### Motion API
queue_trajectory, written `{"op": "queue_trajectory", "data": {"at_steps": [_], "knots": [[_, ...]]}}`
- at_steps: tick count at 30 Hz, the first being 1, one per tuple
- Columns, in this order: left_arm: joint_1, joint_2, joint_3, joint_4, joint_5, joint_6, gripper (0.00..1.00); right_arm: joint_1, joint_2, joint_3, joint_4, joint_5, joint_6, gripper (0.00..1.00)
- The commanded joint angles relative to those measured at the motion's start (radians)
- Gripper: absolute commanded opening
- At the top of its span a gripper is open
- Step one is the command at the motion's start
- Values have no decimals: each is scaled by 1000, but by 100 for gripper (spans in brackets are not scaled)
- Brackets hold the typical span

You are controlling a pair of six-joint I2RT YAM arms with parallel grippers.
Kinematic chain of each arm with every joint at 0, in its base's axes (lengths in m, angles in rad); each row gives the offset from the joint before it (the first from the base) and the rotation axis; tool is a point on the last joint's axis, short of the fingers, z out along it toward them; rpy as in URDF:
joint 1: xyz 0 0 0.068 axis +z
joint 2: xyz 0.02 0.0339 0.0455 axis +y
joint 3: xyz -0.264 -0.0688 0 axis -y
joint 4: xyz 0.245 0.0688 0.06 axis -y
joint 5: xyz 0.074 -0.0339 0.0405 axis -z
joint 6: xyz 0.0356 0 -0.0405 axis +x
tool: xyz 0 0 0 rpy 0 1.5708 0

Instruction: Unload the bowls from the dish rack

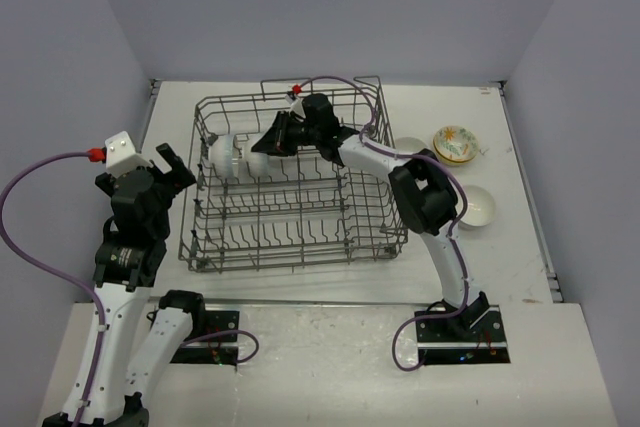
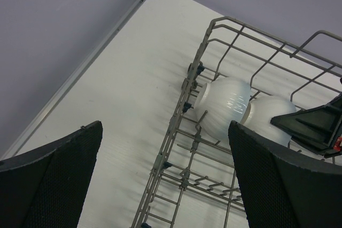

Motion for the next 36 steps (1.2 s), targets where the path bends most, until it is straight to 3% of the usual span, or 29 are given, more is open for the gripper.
{"op": "queue_trajectory", "data": {"at_steps": [1, 7, 15, 36], "knots": [[-3, -4, 0, 39, -2, 11, 100, -10, -17, -9, 106, -43, 44, 10], [-3, -6, 0, 40, -2, 11, 100, -10, -30, -9, 109, -36, 50, 0], [-3, -4, 0, 40, 0, 11, 100, -21, -60, -47, 267, -89, 157, 0], [-3, 0, -1, 42, 2, 12, 100, -48, -157, 31, 416, -181, 310, 0]]}}
